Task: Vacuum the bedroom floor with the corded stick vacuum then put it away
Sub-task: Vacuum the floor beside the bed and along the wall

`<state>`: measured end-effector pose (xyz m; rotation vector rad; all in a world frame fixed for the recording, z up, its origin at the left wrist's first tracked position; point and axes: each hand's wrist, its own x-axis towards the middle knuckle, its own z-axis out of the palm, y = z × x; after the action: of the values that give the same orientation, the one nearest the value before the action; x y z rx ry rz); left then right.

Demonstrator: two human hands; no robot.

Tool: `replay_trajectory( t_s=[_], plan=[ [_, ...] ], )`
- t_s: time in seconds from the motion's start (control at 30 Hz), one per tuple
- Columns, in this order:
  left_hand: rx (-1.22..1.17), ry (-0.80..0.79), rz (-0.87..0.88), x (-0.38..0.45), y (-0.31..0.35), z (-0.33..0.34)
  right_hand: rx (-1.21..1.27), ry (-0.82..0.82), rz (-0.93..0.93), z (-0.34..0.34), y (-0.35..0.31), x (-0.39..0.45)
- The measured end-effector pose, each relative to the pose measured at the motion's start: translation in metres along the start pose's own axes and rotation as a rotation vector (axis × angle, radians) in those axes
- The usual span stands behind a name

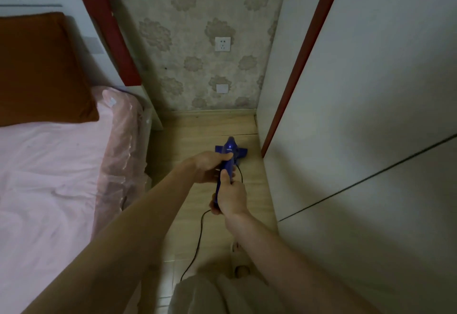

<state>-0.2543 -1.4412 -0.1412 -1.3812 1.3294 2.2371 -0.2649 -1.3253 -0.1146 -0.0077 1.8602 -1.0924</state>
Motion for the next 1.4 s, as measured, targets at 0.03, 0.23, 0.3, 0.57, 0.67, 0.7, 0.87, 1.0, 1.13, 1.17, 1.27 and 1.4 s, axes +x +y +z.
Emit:
replay_trajectory(
  t_s=[0.03,0.23,0.3,0.57,0.67,0.7,0.87,1.0,1.13,1.17,1.27,1.4],
  plan=[
    [0.004,0.010,0.005,0.009,0.010,0.000,-0.007,-0.001,-0.006,-0.001,-0.008,0.012],
    [0.054,0.042,0.008,0.059,0.065,0.004,0.030,0.001,0.017,-0.010,-0.044,0.079],
    [0.083,0.054,0.015,0.077,0.080,0.004,0.072,-0.012,0.079,-0.010,-0.058,0.102],
    [0.054,0.120,0.049,0.129,0.103,0.004,0.056,0.016,0.152,-0.015,-0.082,0.161],
    [0.022,0.120,0.061,0.135,0.106,0.010,-0.012,0.058,0.085,-0.020,-0.080,0.171],
    [0.011,0.122,0.063,0.136,0.107,0.012,-0.026,0.063,0.067,-0.022,-0.080,0.173],
    [-0.069,0.117,0.069,0.132,0.105,0.016,-0.130,0.040,0.005,-0.035,-0.082,0.168],
    [-0.055,0.081,0.086,0.118,0.100,0.022,-0.148,0.010,0.019,-0.043,-0.083,0.150],
    [-0.176,0.033,0.088,0.096,0.089,0.025,-0.183,-0.018,0.022,-0.051,-0.088,0.120],
    [-0.228,-0.003,0.076,0.088,0.085,0.025,-0.198,-0.026,0.017,-0.053,-0.088,0.110],
    [-0.294,-0.047,0.039,0.069,0.064,0.027,-0.246,-0.043,0.014,-0.059,-0.083,0.079],
    [-0.392,-0.033,0.051,0.046,0.036,0.039,-0.245,-0.061,0.044,-0.070,-0.075,0.041]
  ],
)
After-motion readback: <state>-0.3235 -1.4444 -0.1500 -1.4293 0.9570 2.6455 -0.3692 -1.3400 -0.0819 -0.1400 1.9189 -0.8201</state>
